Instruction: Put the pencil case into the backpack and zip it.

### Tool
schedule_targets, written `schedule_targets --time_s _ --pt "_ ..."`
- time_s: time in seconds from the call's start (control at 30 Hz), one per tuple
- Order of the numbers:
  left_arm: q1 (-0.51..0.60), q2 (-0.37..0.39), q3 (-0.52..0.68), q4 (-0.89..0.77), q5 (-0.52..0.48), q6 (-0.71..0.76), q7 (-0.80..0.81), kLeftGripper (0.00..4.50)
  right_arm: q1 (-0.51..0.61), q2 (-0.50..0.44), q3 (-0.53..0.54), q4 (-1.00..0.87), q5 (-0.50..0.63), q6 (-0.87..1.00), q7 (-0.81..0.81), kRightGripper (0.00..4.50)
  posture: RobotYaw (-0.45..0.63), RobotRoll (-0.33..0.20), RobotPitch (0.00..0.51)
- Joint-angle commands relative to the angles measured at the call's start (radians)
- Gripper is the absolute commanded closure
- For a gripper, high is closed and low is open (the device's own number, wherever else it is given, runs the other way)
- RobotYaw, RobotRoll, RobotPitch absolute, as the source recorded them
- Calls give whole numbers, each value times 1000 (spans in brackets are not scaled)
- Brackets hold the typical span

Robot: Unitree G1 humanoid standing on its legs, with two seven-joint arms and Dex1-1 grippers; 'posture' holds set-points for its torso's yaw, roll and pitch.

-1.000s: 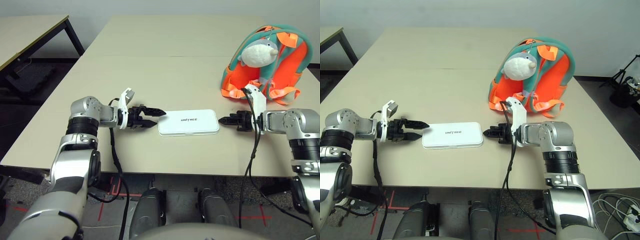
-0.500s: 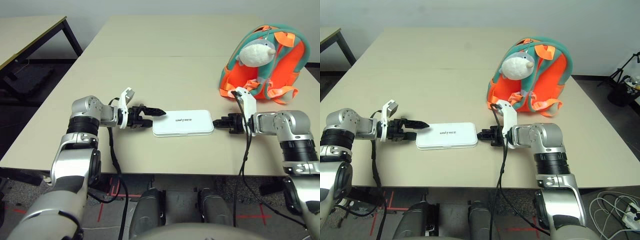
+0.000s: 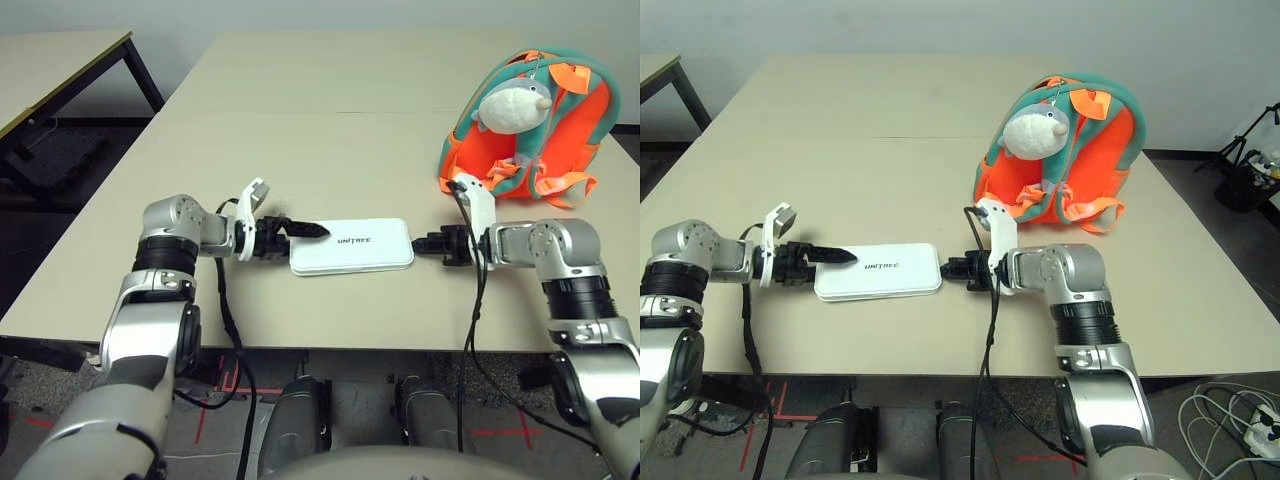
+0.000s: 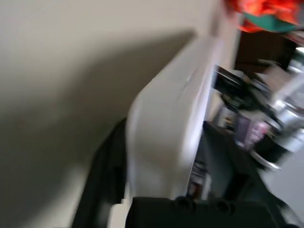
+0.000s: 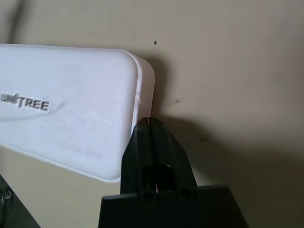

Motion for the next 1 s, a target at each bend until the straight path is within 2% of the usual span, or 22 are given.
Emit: schedule_targets --time_s 0.03,0.13,0.23,0.3,0.5,0.67,0.87,1.0 --pt "26 -1 -41 -42 -4 -11 -24 2991 -19 14 10 3 4 -13 15 4500 -41 0 68" --pt "19 14 -33 -69 -16 -35 -59 3089 -22 10 -10 -9 11 -27 20 4500 -39 0 69" --pt "0 40 -11 -98 -24 -55 -76 3089 -29 -11 -52 -49 25 -24 14 3957 -37 0 74" --pt "-18 69 5 -131 -31 -74 -83 3089 -30 -43 -83 -112 37 -26 18 3447 -37 0 77" --pt "-63 158 55 -243 -42 -125 -65 3089 -19 -156 -255 -409 144 140 -8 1527 -37 0 97" --pt "-84 169 130 -298 -50 -156 -13 3089 -32 -220 -390 -590 182 278 -47 14 -60 0 110" --pt "-75 121 188 -331 -52 -182 62 3089 -26 -320 -433 -649 156 298 -97 0 -86 0 117" --pt "-62 83 194 -330 -33 -239 104 3089 -9 -324 -397 -610 89 171 -151 0 -90 0 116"
